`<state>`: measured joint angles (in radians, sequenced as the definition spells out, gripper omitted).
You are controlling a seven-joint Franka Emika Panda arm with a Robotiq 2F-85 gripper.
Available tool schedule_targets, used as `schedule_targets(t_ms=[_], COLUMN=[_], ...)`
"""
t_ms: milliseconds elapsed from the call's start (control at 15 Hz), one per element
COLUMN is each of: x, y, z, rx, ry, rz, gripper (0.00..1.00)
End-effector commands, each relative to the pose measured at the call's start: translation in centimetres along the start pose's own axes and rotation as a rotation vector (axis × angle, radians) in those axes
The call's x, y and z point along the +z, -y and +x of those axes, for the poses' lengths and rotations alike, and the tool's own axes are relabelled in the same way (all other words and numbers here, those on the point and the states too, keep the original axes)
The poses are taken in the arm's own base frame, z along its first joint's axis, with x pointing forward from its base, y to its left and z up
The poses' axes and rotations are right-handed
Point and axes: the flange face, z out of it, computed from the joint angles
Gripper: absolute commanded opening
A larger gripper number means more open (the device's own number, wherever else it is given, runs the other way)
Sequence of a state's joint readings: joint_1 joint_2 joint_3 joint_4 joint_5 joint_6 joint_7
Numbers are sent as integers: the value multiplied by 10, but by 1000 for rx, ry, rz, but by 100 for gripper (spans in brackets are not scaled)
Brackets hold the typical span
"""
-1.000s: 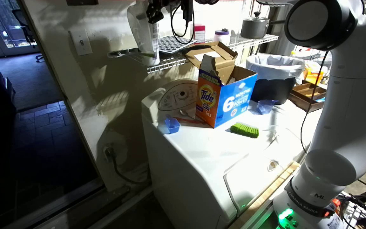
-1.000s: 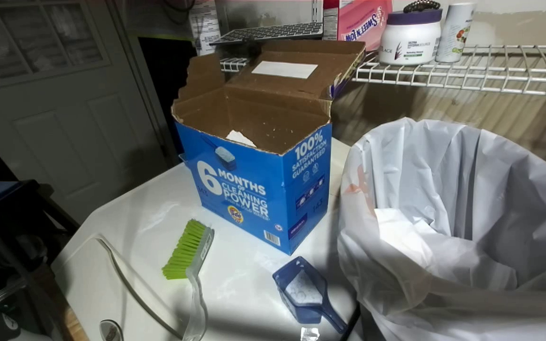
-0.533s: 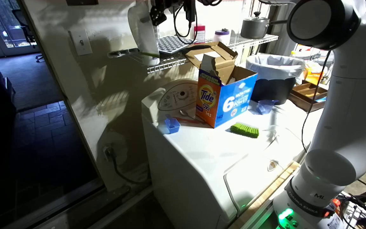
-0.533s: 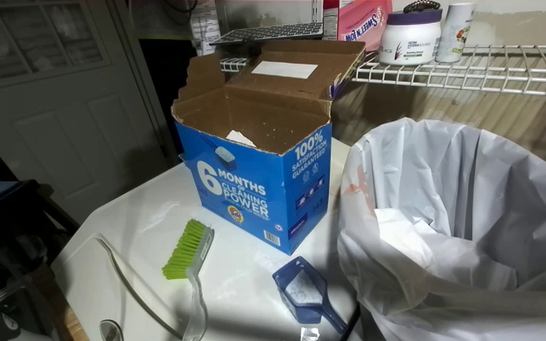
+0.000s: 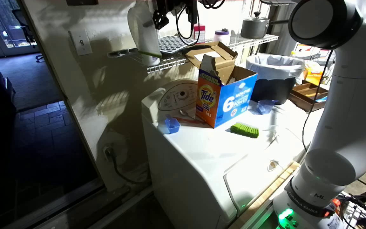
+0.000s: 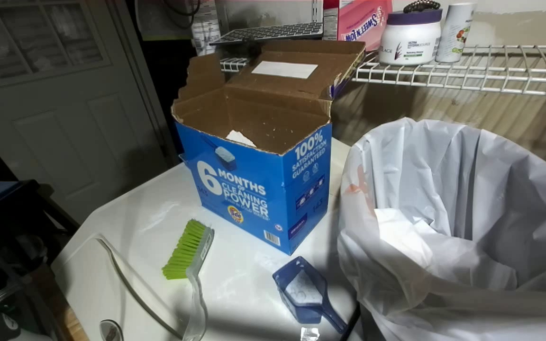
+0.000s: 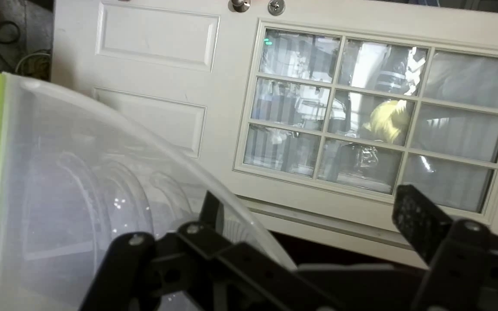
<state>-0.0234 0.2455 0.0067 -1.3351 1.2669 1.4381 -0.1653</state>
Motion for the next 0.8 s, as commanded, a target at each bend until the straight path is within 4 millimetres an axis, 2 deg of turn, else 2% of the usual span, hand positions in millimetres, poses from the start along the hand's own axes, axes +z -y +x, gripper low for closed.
schedule_targets(t_ms=[0,733], x=[-4,-14], y=[-1,-14], z=[-11,-11], rx=[32,49], ry=[5,-12], rz=[-33,-79], gripper=[100,100])
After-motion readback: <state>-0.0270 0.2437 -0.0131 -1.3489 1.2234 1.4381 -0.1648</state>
